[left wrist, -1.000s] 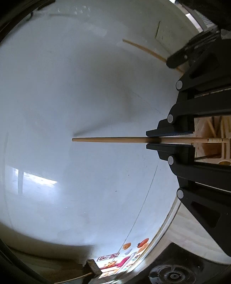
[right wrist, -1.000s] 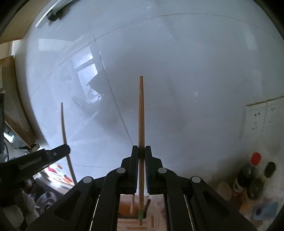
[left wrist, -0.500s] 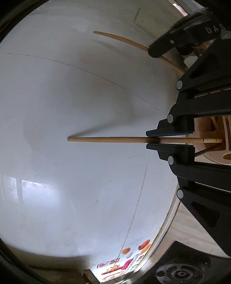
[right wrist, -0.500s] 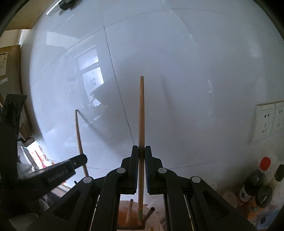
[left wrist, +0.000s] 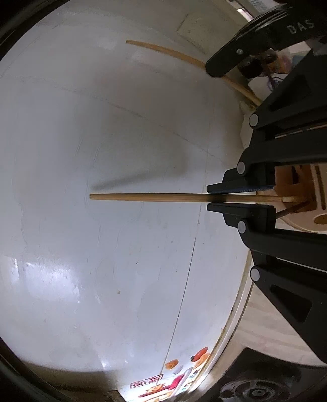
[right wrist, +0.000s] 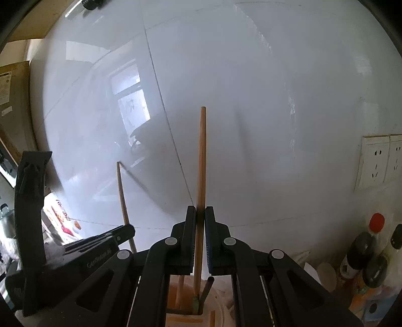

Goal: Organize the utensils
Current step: 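Lower both chopsticks into the holder and open both tools, then move both open tools back down to the chopsticks on the mat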

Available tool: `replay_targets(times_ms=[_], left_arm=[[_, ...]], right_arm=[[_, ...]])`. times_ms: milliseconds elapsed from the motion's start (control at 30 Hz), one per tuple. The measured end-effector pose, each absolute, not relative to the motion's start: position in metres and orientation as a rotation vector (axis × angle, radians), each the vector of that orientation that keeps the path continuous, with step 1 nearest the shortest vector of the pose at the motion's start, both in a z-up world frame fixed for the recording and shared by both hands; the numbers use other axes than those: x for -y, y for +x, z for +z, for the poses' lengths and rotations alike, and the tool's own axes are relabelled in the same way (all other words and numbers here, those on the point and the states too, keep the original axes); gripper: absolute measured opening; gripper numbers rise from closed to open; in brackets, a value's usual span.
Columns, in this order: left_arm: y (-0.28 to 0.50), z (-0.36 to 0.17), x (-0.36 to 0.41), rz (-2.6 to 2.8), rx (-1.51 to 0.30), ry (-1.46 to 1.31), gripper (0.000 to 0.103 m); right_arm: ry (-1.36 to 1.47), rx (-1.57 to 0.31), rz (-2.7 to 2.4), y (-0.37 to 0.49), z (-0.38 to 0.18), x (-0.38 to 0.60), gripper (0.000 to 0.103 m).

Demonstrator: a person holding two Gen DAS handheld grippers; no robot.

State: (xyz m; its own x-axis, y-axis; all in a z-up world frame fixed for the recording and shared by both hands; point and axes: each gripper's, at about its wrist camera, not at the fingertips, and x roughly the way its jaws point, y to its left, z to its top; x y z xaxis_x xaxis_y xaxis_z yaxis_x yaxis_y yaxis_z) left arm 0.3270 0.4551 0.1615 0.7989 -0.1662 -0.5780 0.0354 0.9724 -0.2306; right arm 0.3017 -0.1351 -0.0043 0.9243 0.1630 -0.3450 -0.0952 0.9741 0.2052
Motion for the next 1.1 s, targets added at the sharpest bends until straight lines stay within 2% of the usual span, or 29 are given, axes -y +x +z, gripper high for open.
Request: replay_targets(times_ms=[133,200,233,267,300,333,367,400,467,533,700,800,867,1000,1100], left_arm=[[0.316,0.171,-0.452,-0.119,-0.689,-0.177,0.01],[0.306,0.182,-0.454,-0.116,-0.715,-0.163,0.019],[0.301,0.187,-0.454,-0.119,-0.71,-0.162,0.024],[0.294,0.193,-0.455,-0.112,-0.702,-0.157,0.039],[0.285,0.201,-0.458,-0.089,-0.693,-0.156,0.061],[0.278,0.207,-0.46,-0.076,-0.681,-0.165,0.071],[0.266,0.215,-0.465,-0.061,-0.658,-0.183,0.086],[0.257,0.22,-0.468,-0.041,-0.649,-0.188,0.094],[0.241,0.224,-0.47,-0.015,-0.646,-0.195,0.096],[0.223,0.222,-0.471,0.034,-0.655,-0.184,0.103],[0.185,0.186,-0.464,0.08,-0.736,-0.163,0.103],[0.173,0.155,-0.454,0.079,-0.82,-0.163,0.103],[0.166,0.13,-0.437,0.076,-0.894,-0.138,0.103],[0.158,0.08,-0.403,0.05,-1.026,-0.084,0.103],[0.156,0.044,-0.382,0.034,-1.121,-0.059,0.103]], right_arm=[[0.174,-0.415,0.15,0.302,-0.004,0.135,0.008],[0.177,-0.448,0.167,0.303,-0.004,0.136,0.009],[0.179,-0.465,0.175,0.303,-0.002,0.137,0.016],[0.185,-0.472,0.183,0.301,0.0,0.139,0.031],[0.196,-0.473,0.192,0.298,0.004,0.142,0.038],[0.211,-0.468,0.194,0.293,0.008,0.147,0.047],[0.229,-0.46,0.196,0.287,0.013,0.152,0.048],[0.238,-0.457,0.195,0.282,0.016,0.154,0.048],[0.257,-0.451,0.169,0.267,0.027,0.165,0.052],[0.27,-0.458,0.134,0.251,0.034,0.176,0.056],[0.284,-0.536,0.028,0.206,0.028,0.203,0.066],[0.296,-0.609,-0.014,0.182,0.006,0.214,0.07],[0.296,-0.661,-0.047,0.164,-0.016,0.226,0.078],[0.298,-0.795,-0.108,0.139,-0.066,0.252,0.078],[0.323,-0.967,-0.122,0.131,-0.116,0.269,0.078]])
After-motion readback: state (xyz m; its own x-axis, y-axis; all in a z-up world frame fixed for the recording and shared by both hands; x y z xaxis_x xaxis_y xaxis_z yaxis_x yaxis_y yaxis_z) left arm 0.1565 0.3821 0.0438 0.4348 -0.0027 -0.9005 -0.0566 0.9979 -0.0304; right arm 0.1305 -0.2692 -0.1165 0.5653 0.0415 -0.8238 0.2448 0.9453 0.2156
